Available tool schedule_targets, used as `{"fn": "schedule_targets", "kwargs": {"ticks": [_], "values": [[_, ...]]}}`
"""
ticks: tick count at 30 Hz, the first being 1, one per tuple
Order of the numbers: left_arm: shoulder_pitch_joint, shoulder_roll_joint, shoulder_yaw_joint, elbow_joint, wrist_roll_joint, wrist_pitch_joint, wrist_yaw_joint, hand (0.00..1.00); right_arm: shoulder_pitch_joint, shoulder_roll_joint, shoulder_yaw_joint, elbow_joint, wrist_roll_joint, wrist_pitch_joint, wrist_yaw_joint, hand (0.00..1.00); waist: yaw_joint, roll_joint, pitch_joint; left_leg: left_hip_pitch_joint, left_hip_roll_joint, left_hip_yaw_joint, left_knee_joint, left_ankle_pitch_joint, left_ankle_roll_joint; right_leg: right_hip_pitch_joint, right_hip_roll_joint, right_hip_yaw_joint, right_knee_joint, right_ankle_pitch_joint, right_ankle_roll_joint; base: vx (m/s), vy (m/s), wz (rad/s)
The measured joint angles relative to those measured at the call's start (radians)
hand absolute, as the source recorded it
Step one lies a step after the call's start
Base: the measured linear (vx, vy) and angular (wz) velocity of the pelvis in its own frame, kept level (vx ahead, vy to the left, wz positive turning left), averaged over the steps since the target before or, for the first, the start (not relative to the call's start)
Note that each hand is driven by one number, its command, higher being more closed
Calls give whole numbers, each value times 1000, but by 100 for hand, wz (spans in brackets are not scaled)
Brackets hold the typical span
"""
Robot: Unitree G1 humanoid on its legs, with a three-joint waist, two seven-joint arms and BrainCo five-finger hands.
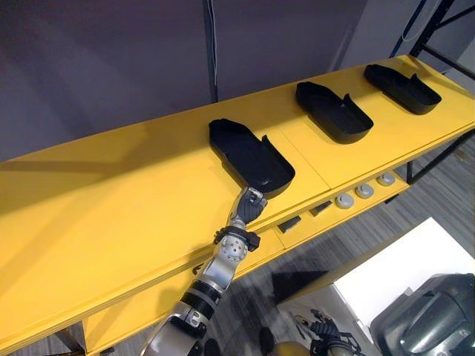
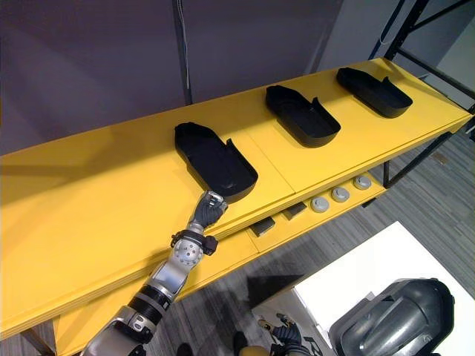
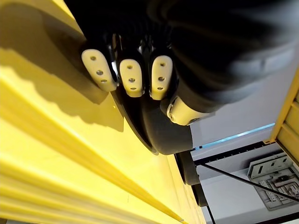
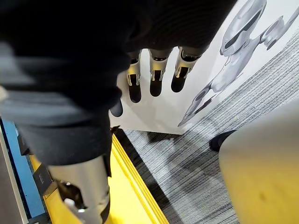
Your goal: Walk over and take plastic housings, then place them on the shelf
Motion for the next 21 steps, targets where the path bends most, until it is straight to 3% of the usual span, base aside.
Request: {"fn": "schedule_targets", "kwargs": {"ticks": [12, 17, 21], "values": [[3, -1, 13, -10, -79, 1, 13, 100, -2, 0, -1, 3, 0, 0, 0, 0, 0, 4, 3, 6, 0, -8, 0, 0, 0, 23, 0, -10, -27, 11, -1, -6, 3, 2], [93, 9, -1, -262, -148, -6, 8, 100, -4, -4, 0, 10, 1, 1, -1, 0, 12, 8, 5, 13, 0, -25, 0, 0, 1, 37, -1, -16, -30, 10, -2, -15, 9, 6], [121, 17, -2, -490, -201, -62, -11, 100, 3, -14, 1, 15, 1, 1, 0, 0, 42, 11, 5, 18, -1, -29, 1, 0, 1, 36, -2, -17, -14, 3, 1, -12, 4, 3]]}}
